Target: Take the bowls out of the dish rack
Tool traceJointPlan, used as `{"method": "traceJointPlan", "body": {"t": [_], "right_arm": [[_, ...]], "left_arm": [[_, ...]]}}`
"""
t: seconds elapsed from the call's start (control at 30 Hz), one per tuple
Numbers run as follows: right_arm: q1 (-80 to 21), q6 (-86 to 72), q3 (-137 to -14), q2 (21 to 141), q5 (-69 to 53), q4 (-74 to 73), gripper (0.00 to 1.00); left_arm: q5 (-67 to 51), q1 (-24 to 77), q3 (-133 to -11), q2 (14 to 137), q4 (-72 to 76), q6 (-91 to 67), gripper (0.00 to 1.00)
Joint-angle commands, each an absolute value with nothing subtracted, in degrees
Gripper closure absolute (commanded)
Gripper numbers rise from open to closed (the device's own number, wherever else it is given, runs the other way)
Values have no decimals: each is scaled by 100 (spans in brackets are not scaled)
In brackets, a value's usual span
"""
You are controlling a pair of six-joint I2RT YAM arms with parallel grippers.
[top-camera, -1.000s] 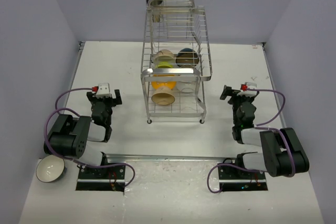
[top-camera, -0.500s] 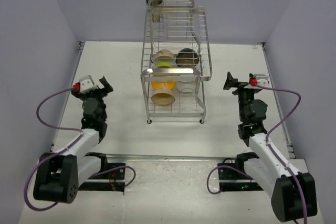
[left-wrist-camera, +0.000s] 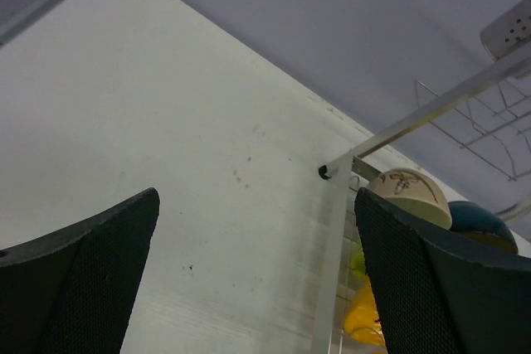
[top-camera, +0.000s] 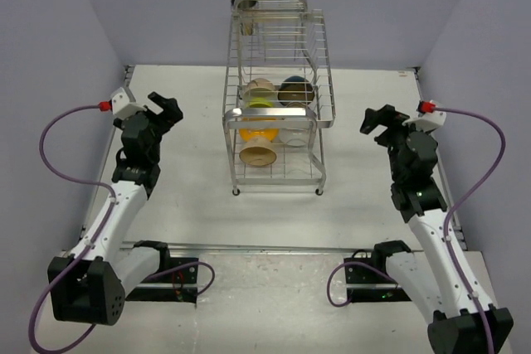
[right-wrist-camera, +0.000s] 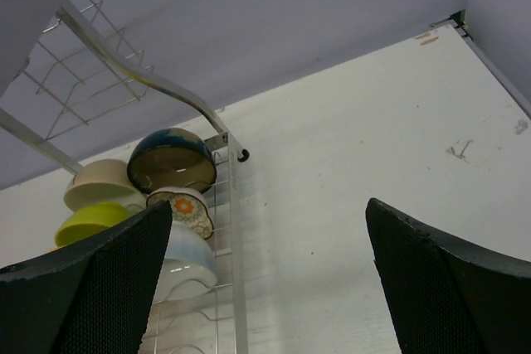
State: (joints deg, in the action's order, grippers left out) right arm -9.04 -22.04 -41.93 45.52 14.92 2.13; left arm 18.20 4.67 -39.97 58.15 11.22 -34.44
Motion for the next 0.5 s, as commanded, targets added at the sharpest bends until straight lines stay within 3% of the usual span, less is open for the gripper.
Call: {"method": "traceJointPlan", "body": {"t": [0.0,0.13,0.27,0.47], "right_arm": [[-809,-2672,-4051,4140,1258,-36,1],[-747,-3144,-4515,4560,959,-341,1],[-519,-3848,-4728,5132,-259,-492,1],[-448,-4912,-4580,5598,-1291,-45,1]], "left_arm": [[697,335,-4324,6020,467,-4094,0],[-682,71,-4202,6257,991,-4508,0],[-1747,-254,-4201,6565,1494,-5027,0],[-1354,-281,-4605,6460,949,-4836,0]]}}
